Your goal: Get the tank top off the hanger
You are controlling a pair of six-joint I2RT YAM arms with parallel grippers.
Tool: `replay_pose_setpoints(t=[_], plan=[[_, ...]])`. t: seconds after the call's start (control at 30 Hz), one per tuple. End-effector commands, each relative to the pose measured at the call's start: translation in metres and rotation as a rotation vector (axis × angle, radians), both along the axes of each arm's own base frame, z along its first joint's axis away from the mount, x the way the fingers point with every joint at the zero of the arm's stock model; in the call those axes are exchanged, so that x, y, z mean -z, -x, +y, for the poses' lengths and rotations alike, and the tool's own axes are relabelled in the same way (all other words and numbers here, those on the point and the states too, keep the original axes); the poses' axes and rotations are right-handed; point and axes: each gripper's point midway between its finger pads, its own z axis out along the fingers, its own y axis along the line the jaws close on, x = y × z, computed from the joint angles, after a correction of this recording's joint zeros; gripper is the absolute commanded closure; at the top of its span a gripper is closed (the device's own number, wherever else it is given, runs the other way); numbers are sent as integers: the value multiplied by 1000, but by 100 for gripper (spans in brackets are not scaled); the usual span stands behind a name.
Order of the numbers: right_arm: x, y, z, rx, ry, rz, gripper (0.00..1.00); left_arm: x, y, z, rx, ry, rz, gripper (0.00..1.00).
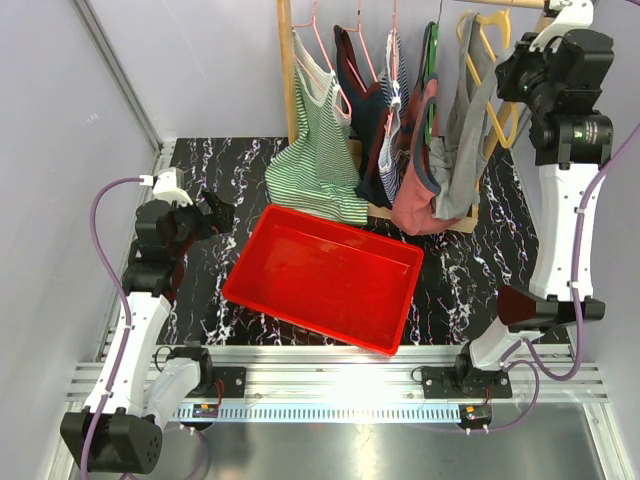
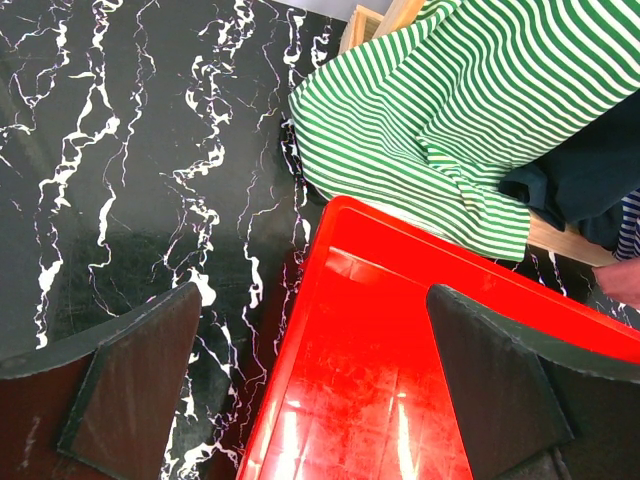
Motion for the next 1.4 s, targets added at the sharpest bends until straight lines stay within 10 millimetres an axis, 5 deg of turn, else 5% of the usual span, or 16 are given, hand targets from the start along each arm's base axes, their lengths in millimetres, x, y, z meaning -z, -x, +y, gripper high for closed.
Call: replay_pose_setpoints(t=[0.0,0.2,0.23,0.3,0.33,0.6,0.83,1.13,1.37], plan=[[-60,16,0,-3,21,-205,100,-15,-3,-5,29,4,-60,1],[-42,20,5,-55,96,-161,100,-16,-2,-6,37,3,-68,1],[-50,33,5,-65,137,-185,100,-16,-3,-7,38,5,-66,1],[-28,36,7,-87,165,-141,100,-15,-3,-7,39,8,-64,1],[-33,51,6,-86,192,-158,100,-15,-3,-7,39,8,-64,1],[22,98,-5,-78,279,-9,100,-13,-6,-6,34,10,-42,1],[60,166,-6,-100,339,81,100,-14,-10,-13,73,17,-6,1],[78,267,11,-223,455,88,100,-52,30,-128,637,-82,-193,1],[98,304,41,-426,500,85,100,-107,79,-187,985,-173,-547,1]])
